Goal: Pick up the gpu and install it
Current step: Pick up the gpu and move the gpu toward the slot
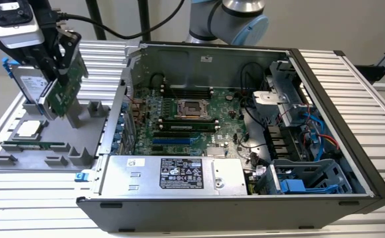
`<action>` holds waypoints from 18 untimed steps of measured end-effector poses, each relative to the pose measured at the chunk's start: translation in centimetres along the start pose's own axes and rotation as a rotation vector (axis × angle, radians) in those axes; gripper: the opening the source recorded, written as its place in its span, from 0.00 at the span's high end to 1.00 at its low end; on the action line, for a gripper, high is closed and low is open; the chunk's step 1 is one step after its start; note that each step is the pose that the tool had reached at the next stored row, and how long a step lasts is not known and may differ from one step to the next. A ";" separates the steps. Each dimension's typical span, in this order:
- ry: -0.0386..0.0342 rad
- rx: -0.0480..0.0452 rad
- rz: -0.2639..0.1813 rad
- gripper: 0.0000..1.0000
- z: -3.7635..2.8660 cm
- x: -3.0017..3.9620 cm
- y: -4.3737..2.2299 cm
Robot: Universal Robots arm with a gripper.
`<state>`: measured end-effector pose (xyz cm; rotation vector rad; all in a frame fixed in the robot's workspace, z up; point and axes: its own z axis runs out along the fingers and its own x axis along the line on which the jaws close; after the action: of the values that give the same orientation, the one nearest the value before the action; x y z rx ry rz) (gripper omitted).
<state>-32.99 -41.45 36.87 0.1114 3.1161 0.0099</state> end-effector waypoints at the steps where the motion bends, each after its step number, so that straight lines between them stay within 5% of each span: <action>1: 0.0000 0.0000 0.000 1.00 -0.07 0.00 0.00; 18: 0.0000 0.0000 0.000 1.00 -1.00 -0.02 0.01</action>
<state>-32.98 -41.45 37.87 0.1113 3.1161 0.0099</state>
